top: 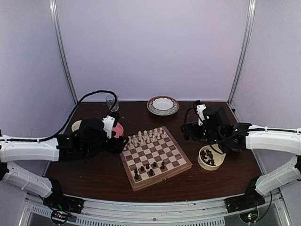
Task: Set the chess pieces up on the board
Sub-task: Pick up the chess pile from the storage box.
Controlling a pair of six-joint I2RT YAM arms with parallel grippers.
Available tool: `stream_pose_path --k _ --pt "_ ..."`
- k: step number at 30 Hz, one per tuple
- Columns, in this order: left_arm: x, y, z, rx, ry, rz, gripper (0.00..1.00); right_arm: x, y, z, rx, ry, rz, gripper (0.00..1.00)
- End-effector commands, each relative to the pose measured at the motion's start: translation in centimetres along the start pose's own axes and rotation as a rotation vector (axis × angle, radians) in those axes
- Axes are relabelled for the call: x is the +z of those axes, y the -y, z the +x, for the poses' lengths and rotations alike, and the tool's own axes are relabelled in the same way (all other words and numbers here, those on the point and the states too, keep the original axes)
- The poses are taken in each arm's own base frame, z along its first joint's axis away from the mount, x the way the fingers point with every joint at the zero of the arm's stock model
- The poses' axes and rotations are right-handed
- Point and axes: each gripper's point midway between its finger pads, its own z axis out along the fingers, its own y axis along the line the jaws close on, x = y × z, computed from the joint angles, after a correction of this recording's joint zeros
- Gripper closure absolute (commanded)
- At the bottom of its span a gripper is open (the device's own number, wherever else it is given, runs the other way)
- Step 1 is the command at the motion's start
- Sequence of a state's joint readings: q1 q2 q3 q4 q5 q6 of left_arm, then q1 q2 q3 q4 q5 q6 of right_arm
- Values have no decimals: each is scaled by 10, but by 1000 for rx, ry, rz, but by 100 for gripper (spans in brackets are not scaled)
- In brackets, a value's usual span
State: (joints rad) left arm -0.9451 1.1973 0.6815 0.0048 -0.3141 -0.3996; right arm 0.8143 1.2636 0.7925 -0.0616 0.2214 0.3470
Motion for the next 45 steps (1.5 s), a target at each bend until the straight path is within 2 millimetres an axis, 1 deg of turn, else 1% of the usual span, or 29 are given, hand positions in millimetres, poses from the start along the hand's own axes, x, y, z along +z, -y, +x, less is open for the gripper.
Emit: stream_pose_path --k 1,3,5,7,8,9,11,12,14,15,16,18,19,24,26,29,31,35,36,39,45 --pt "-7 -14 -22 -87 113 -66 17 -13 27 -8 -46 -36 172 0" --pt "-7 -16 -21 -94 114 -77 10 -12 28 -5 -55 -41 171 1" --pt "-6 -16 -19 -93 106 -77 3 -12 33 -3 -49 -45 197 0" --pt "-5 -12 -18 -75 87 -59 2 -12 42 -1 -29 -51 241 0" --pt "-4 -9 -17 -64 78 -44 2 -11 48 2 -8 -59 266 2" --pt "-4 -8 -16 -58 71 -38 2 -11 54 5 21 -68 287 7" --pt "-3 -5 -14 -52 64 -26 3 -11 66 12 76 -89 319 26" --pt "-2 -4 -14 -49 66 -19 3 -11 68 14 90 -97 321 32" --pt "-2 -2 -14 -40 66 -5 3 -16 71 18 94 -112 325 39" --pt "-2 0 -15 -36 67 4 5 -19 74 21 94 -124 330 40" --pt "-1 3 -14 -29 64 17 7 -23 78 26 96 -144 341 42" --pt "1 8 -14 -12 57 45 10 -29 85 39 109 -205 350 51" --pt "2 11 -13 -7 54 59 11 -31 88 47 118 -235 346 53" --pt "7 18 -11 5 40 88 14 -32 97 81 148 -312 309 56" --pt "8 19 -10 6 37 93 14 -28 100 95 162 -348 302 57" --pt "9 20 -9 6 34 99 15 -20 102 108 177 -405 297 59" --pt "9 21 -9 7 31 104 15 -15 101 114 181 -437 292 60" --pt "8 24 -10 4 25 114 15 -14 106 124 168 -489 323 73" --pt "8 24 -10 4 22 116 16 -14 107 126 168 -493 322 75" --pt "9 25 -10 2 19 121 16 -15 109 128 171 -495 328 72" --pt "7 25 -12 2 18 122 16 -21 117 140 189 -520 341 75"
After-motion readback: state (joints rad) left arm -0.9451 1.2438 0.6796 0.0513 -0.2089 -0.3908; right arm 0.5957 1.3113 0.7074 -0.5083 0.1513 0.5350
